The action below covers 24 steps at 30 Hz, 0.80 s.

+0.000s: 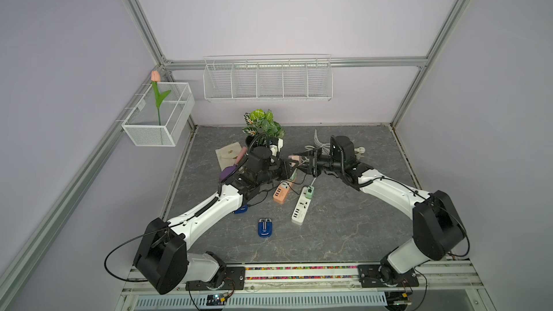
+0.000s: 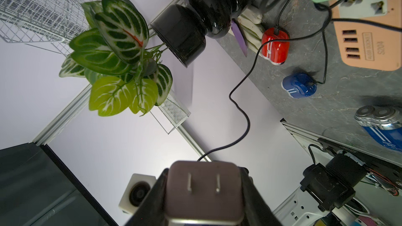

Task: Charge the electric shaver
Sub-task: Insert the charging cable into the plug.

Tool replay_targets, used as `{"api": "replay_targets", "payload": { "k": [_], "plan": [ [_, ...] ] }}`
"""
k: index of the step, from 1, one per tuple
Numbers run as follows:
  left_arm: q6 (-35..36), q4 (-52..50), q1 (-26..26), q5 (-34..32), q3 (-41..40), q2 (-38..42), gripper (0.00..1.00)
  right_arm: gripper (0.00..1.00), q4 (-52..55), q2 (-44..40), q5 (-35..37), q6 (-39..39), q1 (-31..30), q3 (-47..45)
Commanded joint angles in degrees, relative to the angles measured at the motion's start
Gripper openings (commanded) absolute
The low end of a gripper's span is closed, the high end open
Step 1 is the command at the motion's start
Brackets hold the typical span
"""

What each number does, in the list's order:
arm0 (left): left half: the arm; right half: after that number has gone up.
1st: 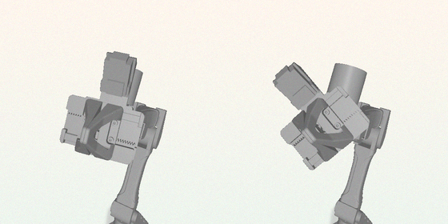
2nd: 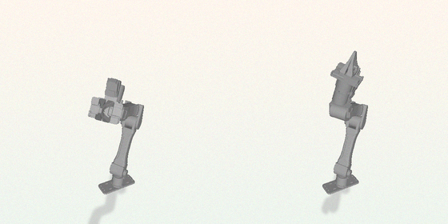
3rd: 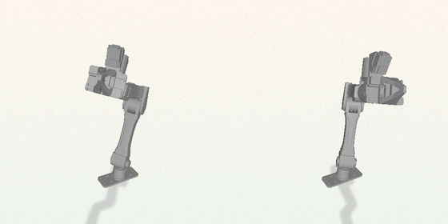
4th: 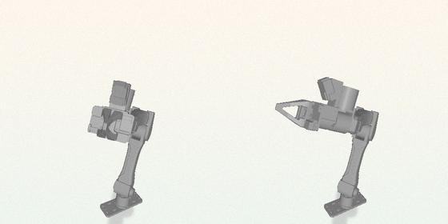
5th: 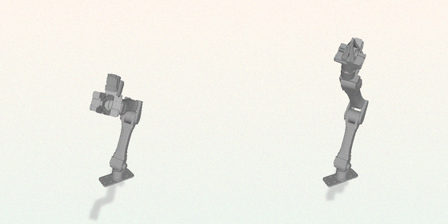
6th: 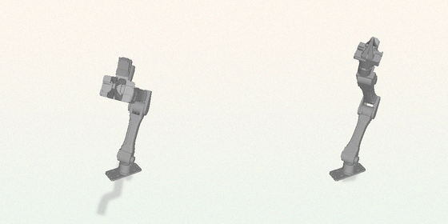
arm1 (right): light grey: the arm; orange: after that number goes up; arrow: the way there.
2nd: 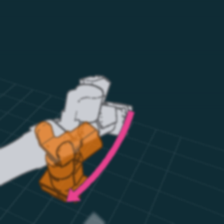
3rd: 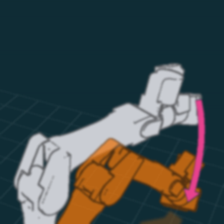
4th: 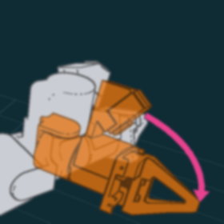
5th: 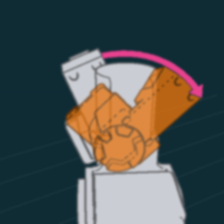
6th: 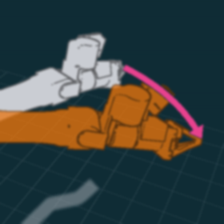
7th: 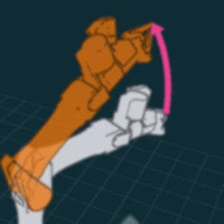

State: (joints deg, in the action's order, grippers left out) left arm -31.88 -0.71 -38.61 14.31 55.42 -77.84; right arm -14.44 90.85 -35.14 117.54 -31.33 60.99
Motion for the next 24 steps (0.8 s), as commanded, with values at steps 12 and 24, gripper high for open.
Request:
{"api": "replay_targets", "payload": {
  "k": [12, 24],
  "plan": [
    [-5.12, -5.11, 0.06, 1.57, 3.75, 1.99, 0.00, 0.74, -1.65, -4.00, 3.16, 2.87, 0.86, -5.90],
    [8.94, -41.61, -4.13, 0.16, 13.32, 1.74, 0.00, 0.87, 41.36, -15.90, 5.48, -63.25, 9.30, 1.58]
  ]
}}
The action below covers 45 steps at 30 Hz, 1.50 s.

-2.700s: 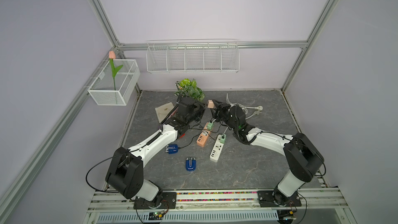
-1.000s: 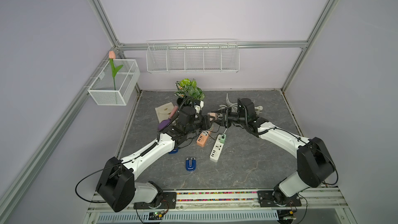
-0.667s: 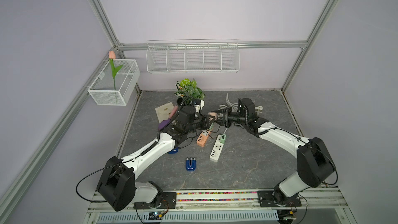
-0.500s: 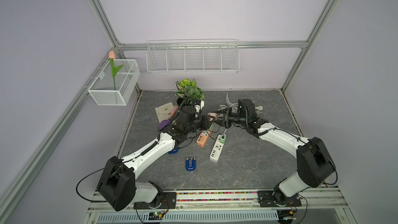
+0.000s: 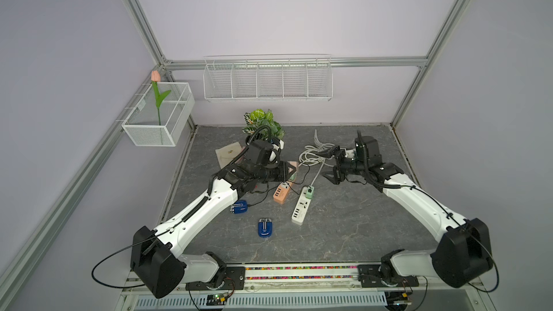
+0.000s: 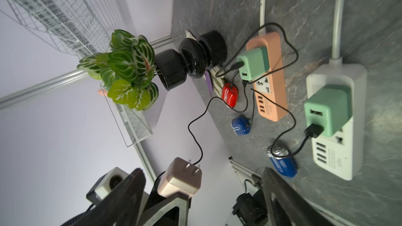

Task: Charge the electric shaver
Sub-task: Insert the charging cable into the plug, then insert the plug into the socket.

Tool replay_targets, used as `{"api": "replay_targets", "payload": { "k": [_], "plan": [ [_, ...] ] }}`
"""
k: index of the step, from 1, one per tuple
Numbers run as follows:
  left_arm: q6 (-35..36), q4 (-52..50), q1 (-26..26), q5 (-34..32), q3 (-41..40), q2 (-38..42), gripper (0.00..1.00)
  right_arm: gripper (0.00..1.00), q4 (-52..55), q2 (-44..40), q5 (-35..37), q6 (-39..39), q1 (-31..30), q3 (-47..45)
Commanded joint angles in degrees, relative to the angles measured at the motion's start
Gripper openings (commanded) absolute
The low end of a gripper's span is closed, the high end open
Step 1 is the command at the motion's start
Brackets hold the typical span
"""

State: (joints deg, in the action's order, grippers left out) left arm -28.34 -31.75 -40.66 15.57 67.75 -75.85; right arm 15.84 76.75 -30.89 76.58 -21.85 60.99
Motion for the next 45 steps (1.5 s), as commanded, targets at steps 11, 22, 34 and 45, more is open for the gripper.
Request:
{"api": "replay_targets", "payload": {
  "k": [11, 22, 34, 45],
  "plan": [
    [6.25, -15.62, -11.51, -8.81, 6.86, -13.81, 0.00, 0.84, 8.72, -14.45, 1.13, -44.51, -0.48, -10.67],
    [5.07, -18.82, -15.07, -14.58, 14.26, -24.50, 0.00, 0.85, 4.37, -35.53, 10.25, -56.19, -0.60, -25.91],
    [3.95, -24.93, -15.65, -15.82, 21.44, -32.71, 0.00, 0.85, 6.41, -39.84, 12.70, -54.17, -0.56, -26.95],
    [3.32, -26.57, -16.11, -14.56, 22.97, -35.96, 0.00, 0.85, 4.90, -39.31, 13.41, -52.41, -0.56, -27.68]
  ]
}}
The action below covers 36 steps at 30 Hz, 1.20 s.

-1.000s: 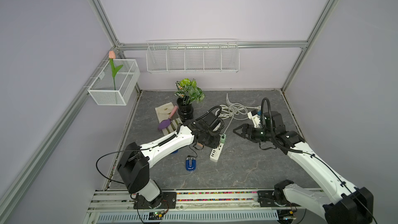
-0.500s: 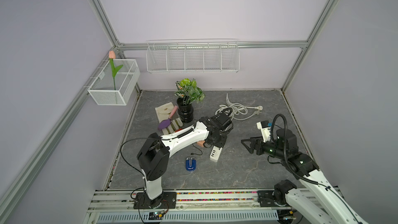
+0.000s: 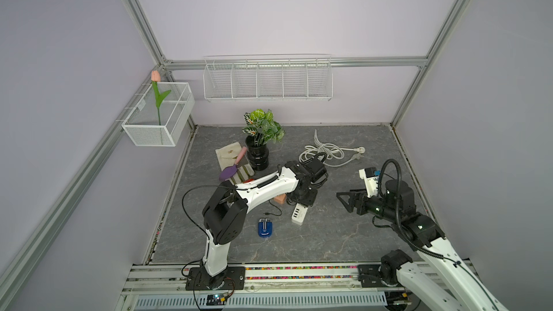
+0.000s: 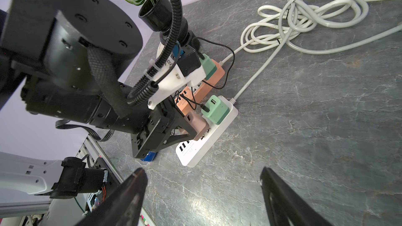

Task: Charge the electric shaver
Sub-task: Insert the plug into the socket.

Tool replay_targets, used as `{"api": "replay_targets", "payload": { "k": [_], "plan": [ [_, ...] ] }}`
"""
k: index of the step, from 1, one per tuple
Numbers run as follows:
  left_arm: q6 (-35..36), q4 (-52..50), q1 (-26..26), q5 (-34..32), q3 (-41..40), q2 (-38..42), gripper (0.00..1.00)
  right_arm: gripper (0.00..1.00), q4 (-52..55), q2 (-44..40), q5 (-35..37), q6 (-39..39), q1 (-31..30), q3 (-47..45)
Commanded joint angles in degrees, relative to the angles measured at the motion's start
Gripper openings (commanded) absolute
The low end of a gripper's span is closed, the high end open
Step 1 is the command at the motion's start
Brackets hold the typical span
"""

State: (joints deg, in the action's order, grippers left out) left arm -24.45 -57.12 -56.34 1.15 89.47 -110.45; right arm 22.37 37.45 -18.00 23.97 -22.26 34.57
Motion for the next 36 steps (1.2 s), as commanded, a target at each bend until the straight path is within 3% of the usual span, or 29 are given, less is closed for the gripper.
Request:
{"api": "replay_targets", "payload": {
  "k": [1, 20, 33, 36],
  "plan": [
    [-0.62, -1.18, -0.58, 0.00, 1.39, -1.70, 0.00, 0.85, -1.71, -0.04, 0.51, 0.35, -0.13, -1.34],
    [-3.25, -7.05, -1.32, -0.97, 7.30, -10.38, 0.00, 0.85, -2.86, -0.54, 0.81, 2.18, -0.15, -2.27],
    [-3.68, -6.15, -2.02, -0.59, 5.50, -13.40, 0.00, 0.86, -3.13, -0.28, 1.19, 2.81, -0.10, -2.57],
    [-3.76, -7.70, -2.02, -1.82, 7.27, -11.53, 0.19, 0.87, -2.65, -0.24, 1.88, 2.87, -0.13, -2.57]
  ]
}}
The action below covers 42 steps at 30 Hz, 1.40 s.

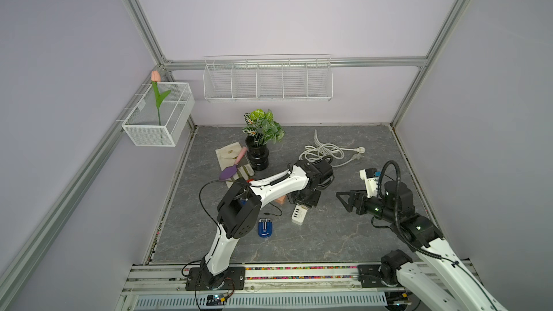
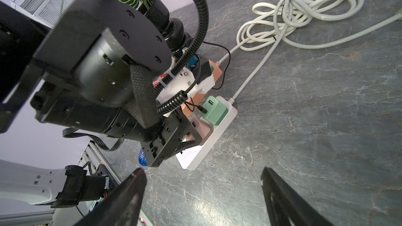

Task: Charge the electric shaver
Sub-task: Insert the plug into the socket.

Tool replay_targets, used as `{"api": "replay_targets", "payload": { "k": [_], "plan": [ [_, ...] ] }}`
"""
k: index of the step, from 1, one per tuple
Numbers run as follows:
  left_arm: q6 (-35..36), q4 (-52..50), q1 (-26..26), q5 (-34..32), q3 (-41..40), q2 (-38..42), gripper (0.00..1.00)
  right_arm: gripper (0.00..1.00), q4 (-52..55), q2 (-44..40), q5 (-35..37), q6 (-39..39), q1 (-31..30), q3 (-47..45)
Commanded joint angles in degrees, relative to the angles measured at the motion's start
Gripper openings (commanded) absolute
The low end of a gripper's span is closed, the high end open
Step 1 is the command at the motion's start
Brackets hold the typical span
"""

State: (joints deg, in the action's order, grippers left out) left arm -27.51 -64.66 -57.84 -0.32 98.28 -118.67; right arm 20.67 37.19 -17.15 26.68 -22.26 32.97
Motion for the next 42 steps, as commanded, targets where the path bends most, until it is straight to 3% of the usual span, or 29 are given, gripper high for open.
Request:
{"api": "replay_targets", "payload": {
  "k": [1, 7, 13, 20, 25, 33, 37, 42],
  "plan": [
    [-0.79, -1.11, -0.52, -0.57, -0.48, -2.66, 0.28, 0.87, -0.81, 0.07, 1.30, 0.11, -0.10, -0.81],
    [-1.54, -4.80, -0.55, -2.00, 3.02, 3.17, 0.50, 0.88, 0.79, 0.59, 3.14, -0.53, -0.14, 0.55],
    [-2.51, -4.04, -0.56, -1.68, 1.14, 8.48, 0.59, 0.87, 2.68, 1.81, 5.14, -2.01, -0.17, 2.96],
    [-5.51, -1.15, 1.20, -2.30, -3.11, 16.44, 0.60, 0.83, 5.12, 4.61, 7.42, -5.26, -2.33, 8.96],
    [-13.87, 8.25, 6.26, -3.67, -14.18, 28.38, 0.58, 0.77, 6.40, 11.21, 11.49, -12.00, -12.35, 13.94],
    [-23.49, 14.86, 21.87, 0.71, -30.68, 42.90, 0.48, 0.71, 5.96, 33.22, 12.39, -19.27, -29.02, 25.06],
    [-27.75, 16.38, 29.43, 4.74, -38.56, 48.44, 0.42, 0.61, 5.70, 45.60, 10.01, -18.87, -32.57, 30.42],
    [-31.63, 16.00, 34.25, 7.02, -45.96, 55.24, 0.34, 0.51, 5.22, 57.86, 8.93, -17.68, -34.58, 36.32]
  ]
}}
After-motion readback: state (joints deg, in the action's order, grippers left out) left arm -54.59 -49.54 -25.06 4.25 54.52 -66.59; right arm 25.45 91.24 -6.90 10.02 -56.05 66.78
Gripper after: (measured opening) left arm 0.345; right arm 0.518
